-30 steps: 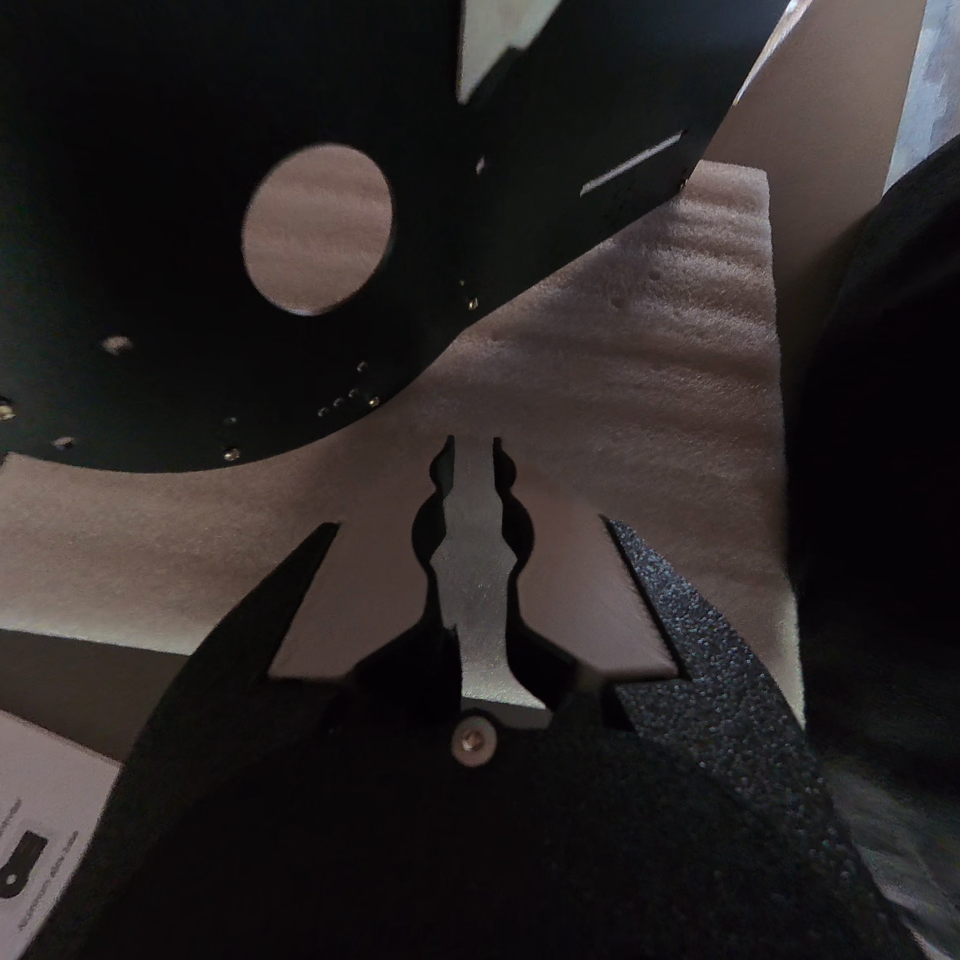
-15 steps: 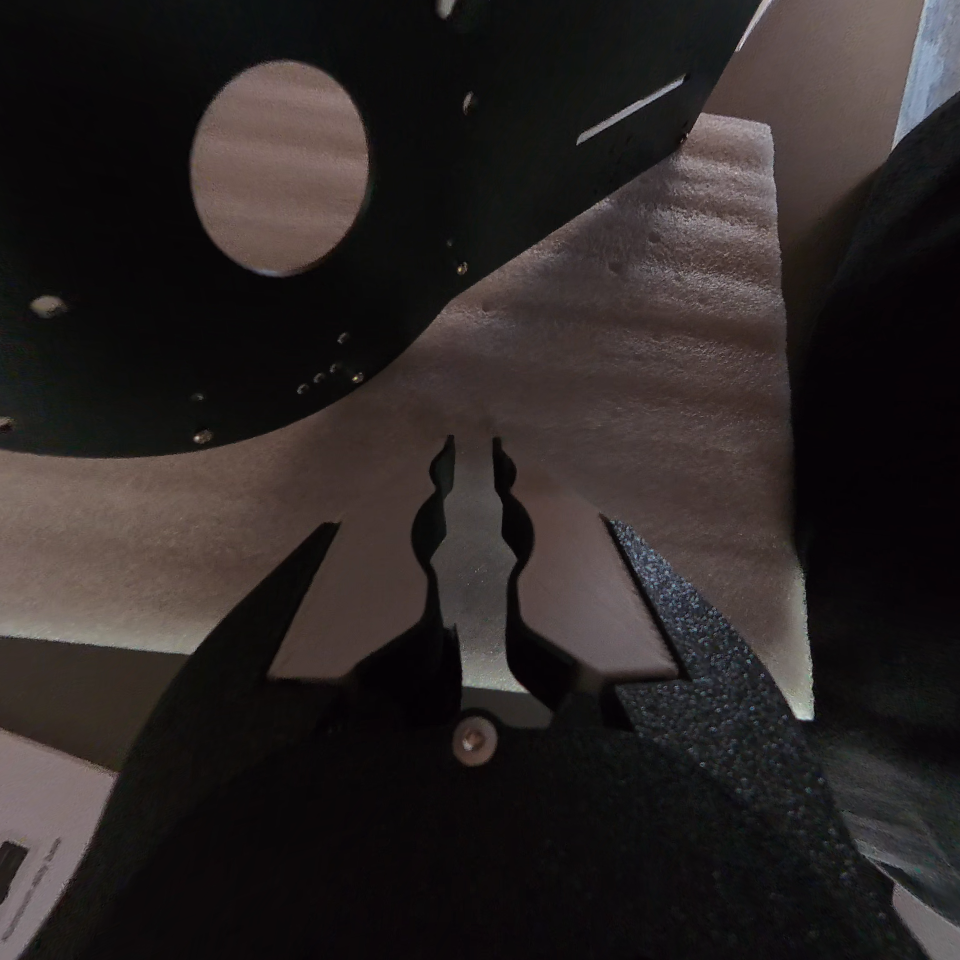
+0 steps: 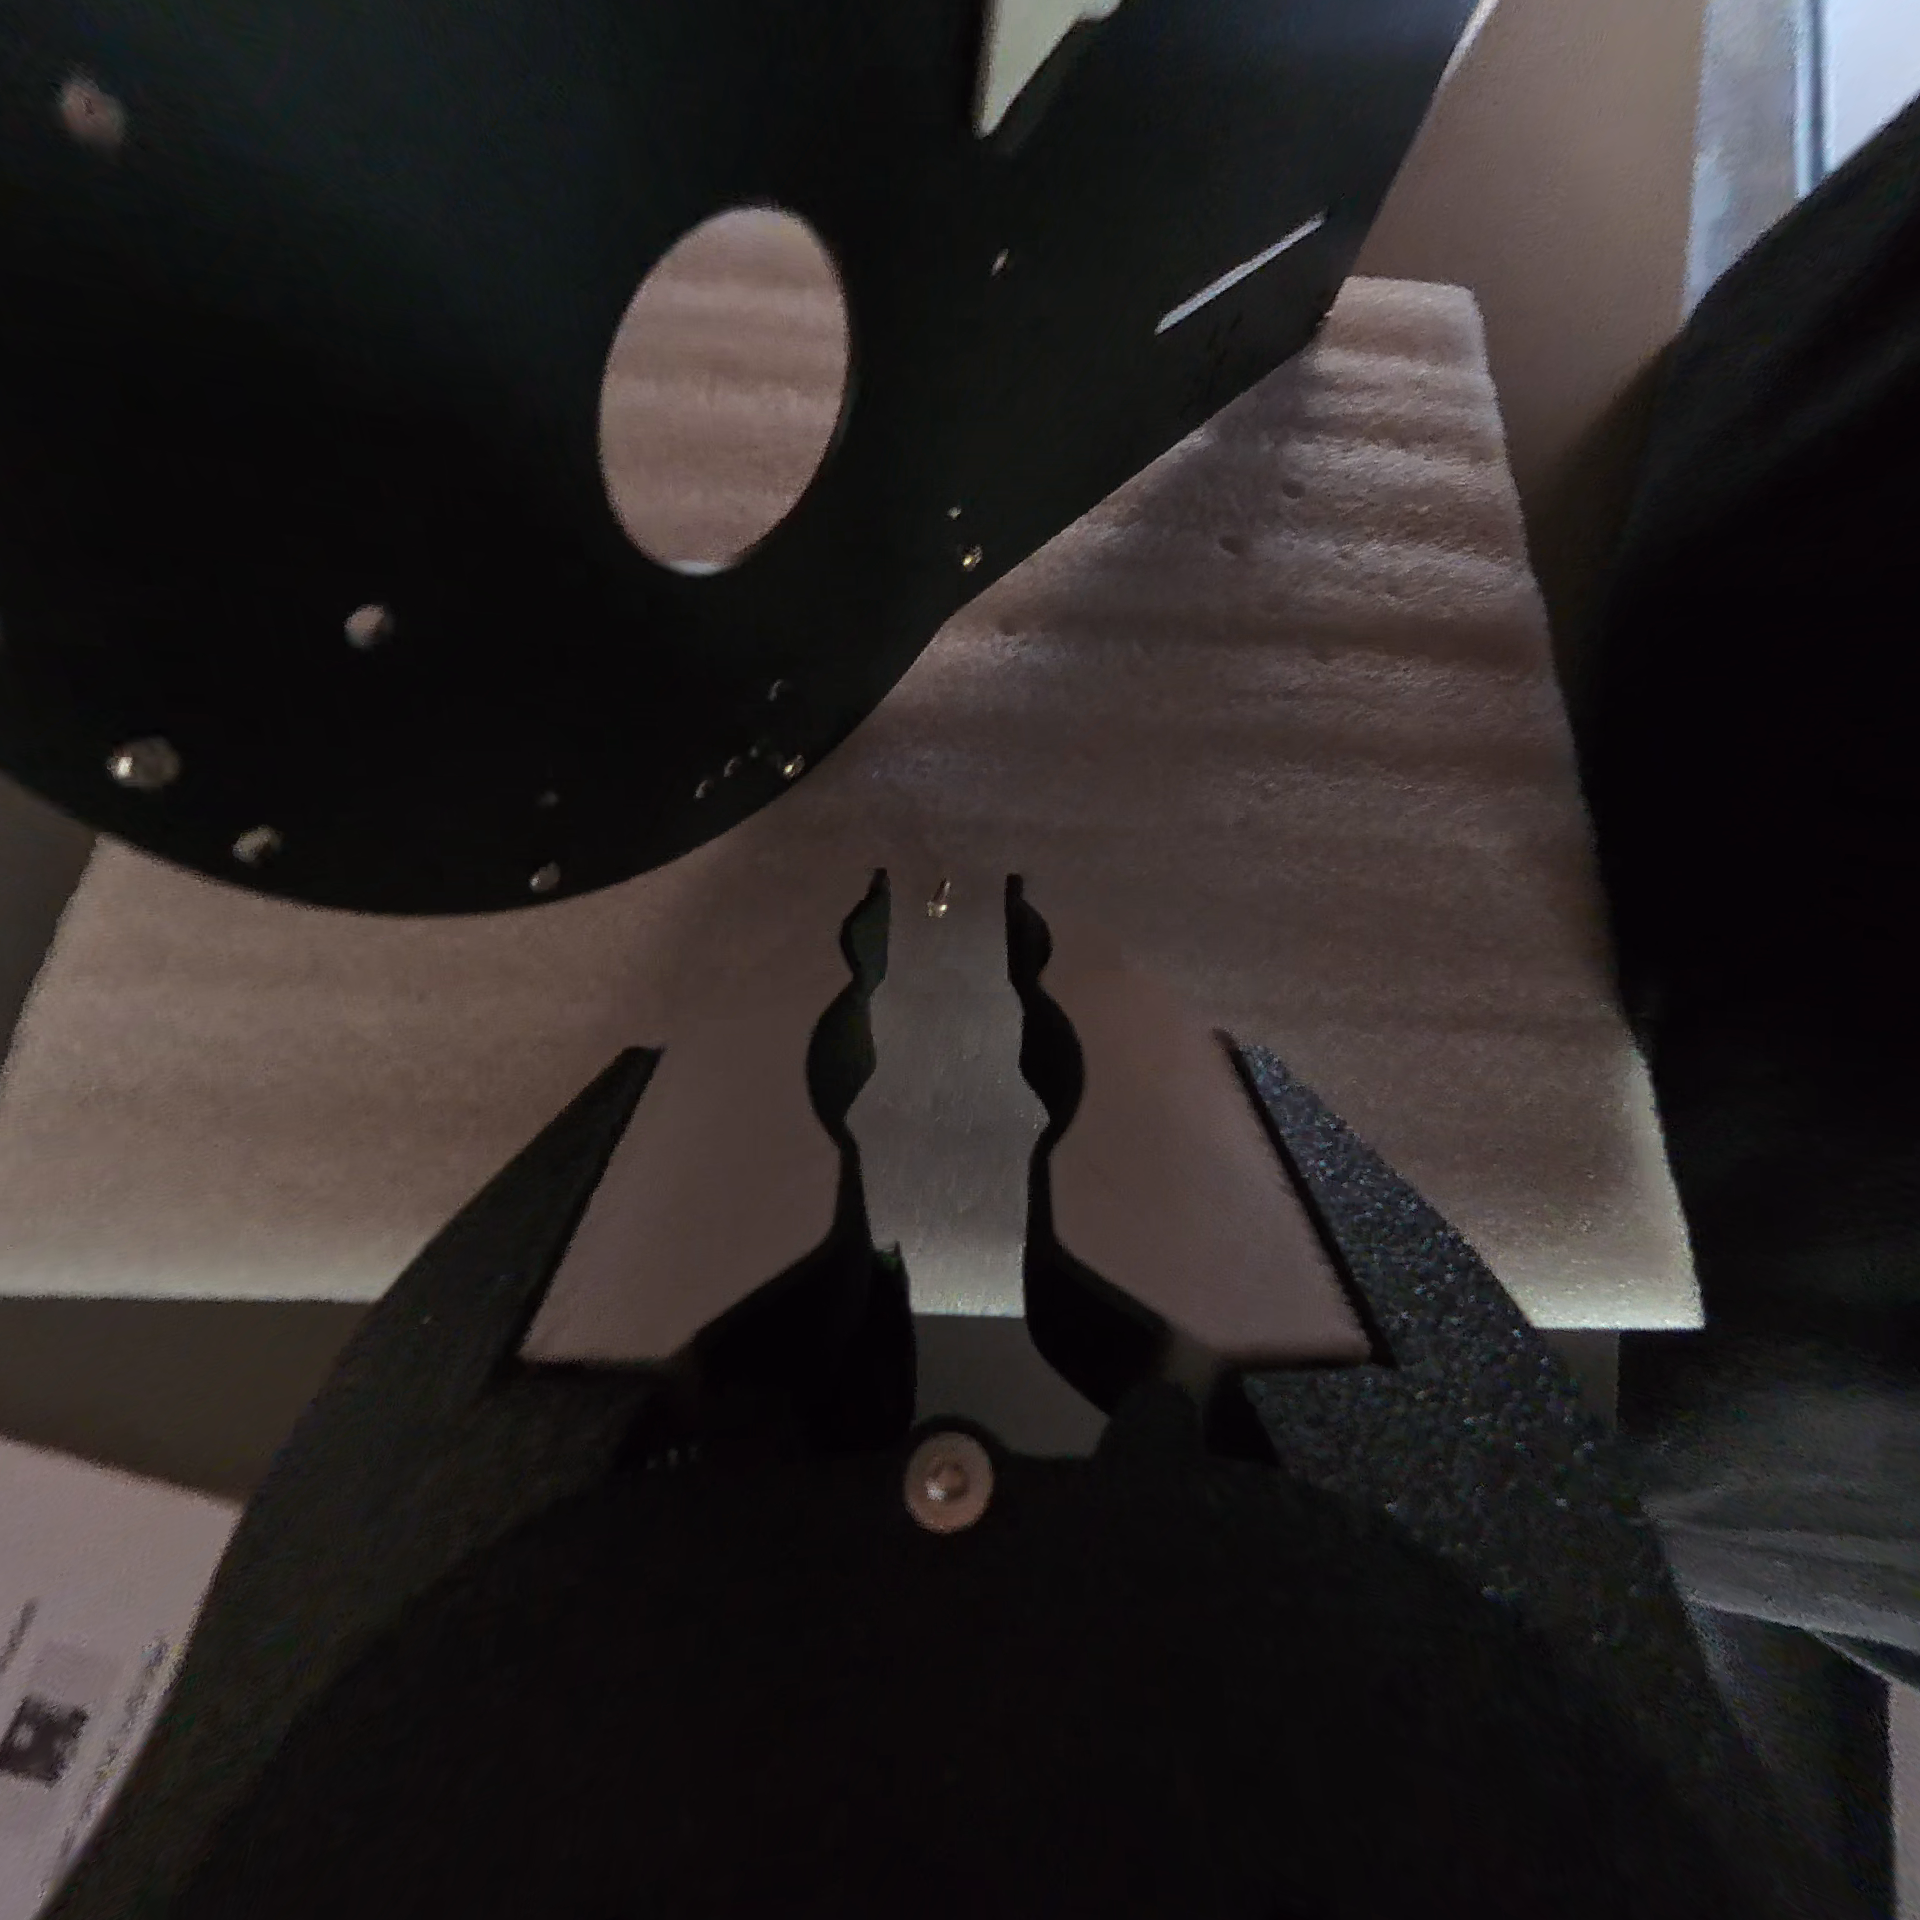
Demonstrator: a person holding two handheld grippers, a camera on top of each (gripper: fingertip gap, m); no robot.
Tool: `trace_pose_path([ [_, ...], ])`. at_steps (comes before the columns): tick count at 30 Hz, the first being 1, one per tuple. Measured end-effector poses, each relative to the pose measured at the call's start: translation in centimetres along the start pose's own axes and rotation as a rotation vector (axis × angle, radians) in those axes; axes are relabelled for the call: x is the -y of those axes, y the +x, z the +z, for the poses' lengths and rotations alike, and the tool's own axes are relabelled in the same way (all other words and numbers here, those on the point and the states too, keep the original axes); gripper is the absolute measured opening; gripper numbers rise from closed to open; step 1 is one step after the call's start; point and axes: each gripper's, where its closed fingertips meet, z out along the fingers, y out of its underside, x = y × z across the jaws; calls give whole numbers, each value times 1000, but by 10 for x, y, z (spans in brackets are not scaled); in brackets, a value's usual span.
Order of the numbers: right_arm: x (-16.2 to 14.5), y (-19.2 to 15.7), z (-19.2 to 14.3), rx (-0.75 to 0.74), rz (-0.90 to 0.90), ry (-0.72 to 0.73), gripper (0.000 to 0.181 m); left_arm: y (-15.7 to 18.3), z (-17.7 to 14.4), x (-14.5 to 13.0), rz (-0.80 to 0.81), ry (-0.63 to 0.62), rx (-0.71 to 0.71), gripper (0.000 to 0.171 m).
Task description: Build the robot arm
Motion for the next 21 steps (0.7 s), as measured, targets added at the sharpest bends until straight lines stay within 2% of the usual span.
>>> trace_pose_path([
  [2,0,0,0,0,7,1,2,1,1,1,42,-4,-19,15],
  [9,0,0,0,-2,10,3,2,-1,5,-8,55,-46,-48,13],
  [21,0,0,0,0,8,2,2,3,7,-8,97,-69,9,2],
])
